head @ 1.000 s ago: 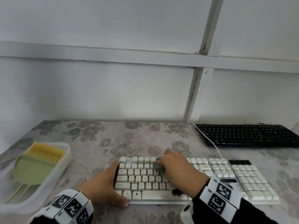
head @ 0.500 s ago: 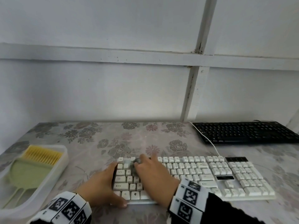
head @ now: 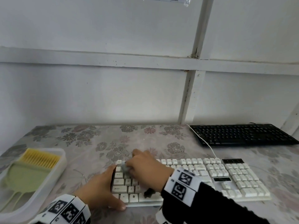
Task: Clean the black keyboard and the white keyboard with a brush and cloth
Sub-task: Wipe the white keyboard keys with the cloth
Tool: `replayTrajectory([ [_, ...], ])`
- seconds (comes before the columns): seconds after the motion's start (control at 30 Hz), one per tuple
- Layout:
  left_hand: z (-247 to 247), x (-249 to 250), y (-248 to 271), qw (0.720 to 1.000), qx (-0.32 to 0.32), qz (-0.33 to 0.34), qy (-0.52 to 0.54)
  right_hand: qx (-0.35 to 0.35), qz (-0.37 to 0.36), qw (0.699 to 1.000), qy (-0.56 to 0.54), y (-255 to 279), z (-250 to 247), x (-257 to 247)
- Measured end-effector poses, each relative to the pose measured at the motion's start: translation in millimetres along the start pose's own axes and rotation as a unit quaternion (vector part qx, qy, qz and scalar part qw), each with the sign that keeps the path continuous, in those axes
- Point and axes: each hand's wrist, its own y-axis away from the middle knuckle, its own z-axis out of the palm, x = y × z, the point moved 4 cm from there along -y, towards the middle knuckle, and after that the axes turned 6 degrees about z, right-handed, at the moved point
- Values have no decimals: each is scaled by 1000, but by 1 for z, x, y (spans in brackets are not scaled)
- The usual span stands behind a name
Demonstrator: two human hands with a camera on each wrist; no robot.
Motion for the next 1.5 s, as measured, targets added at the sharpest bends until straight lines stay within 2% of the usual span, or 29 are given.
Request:
replayTrajectory([
  [0.13, 0, -2, -1, 1000, 4, 8, 14, 29, 43, 999, -2, -6, 13, -4],
  [0.23, 0, -2, -2, 1000, 2, 6, 6, 64, 34, 997, -26, -5, 11, -2],
  [0.4, 1, -5, -3, 1000, 7, 4, -11, 42, -42, 998, -20, -15, 14, -16],
  [0.57, 0, -2, -2, 1000, 13, 11, -11, 25, -35, 998, 54, -6, 19, -12],
  [0.83, 1, 0, 1, 1000, 0, -8, -18, 62, -5, 998, 18, 15, 16, 41],
  [1.0, 1, 0, 2, 999, -16, -30, -17, 58, 55, 997, 15, 23, 1, 74],
  [1.1, 0, 1, 3, 999, -24, -30, 0, 84, 46, 995, 15, 27, -7, 75],
  [1.2, 1, 1, 2, 999, -14, -33, -1, 78, 30, 996, 13, 36, -1, 77],
  [1.43, 1, 2, 1, 1000, -10, -23, -10, 116, 113, 986, -41, 68, -1, 133],
  [1.5, 1, 3, 1, 1000, -9, -22, -14, 111, 133, 985, -20, 77, -2, 147],
])
